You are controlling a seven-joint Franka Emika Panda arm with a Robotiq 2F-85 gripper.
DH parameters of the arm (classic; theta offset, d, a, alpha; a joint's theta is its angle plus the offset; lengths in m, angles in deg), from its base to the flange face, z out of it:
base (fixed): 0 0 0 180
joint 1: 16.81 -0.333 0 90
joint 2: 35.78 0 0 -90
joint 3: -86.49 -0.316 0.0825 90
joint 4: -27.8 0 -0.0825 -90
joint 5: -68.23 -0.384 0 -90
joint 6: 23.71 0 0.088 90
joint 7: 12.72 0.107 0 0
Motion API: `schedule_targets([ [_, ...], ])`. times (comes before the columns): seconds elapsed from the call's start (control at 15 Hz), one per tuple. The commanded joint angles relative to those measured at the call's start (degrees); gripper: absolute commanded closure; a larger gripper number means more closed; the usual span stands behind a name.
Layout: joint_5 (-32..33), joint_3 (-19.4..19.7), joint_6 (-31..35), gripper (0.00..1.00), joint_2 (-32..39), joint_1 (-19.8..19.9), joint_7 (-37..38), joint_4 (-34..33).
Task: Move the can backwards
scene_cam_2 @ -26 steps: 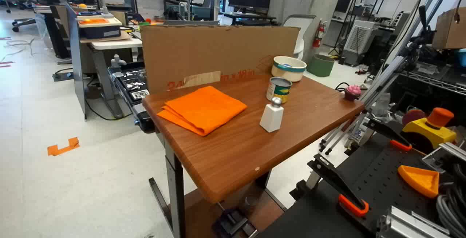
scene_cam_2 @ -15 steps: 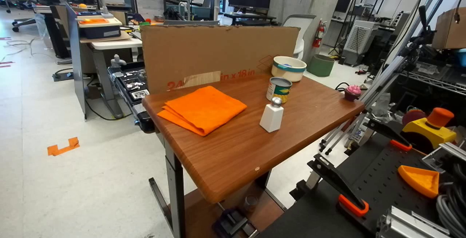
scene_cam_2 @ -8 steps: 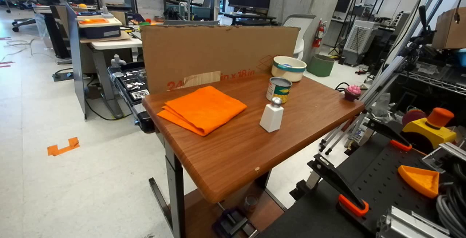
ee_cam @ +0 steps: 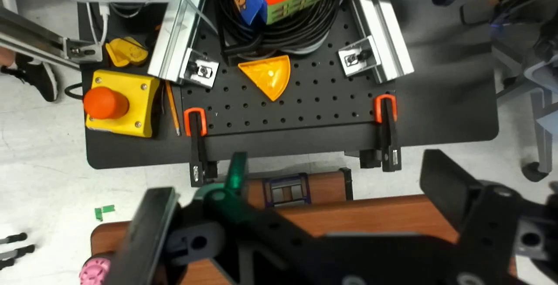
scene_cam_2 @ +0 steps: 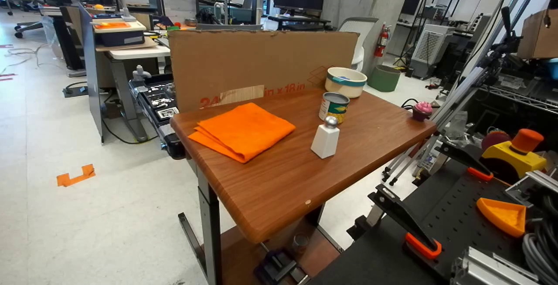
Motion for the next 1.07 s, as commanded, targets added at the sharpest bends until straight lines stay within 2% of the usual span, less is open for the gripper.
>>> schedule_targets([
  [0.0,1.4,-1.7,1.4,0.00,14.7,0.4,3.7,-11.4],
  [0.33,2.4,-2.1,1.6,0.00,30.6,-0.2,5.2,-25.4],
  [0.73,2.4,-1.8,1.8,0.00,43.1,-0.4,4.1,-33.7],
  [1.0,2.2,-1.8,-0.7,0.00,50.1,-0.4,3.4,-38.8],
])
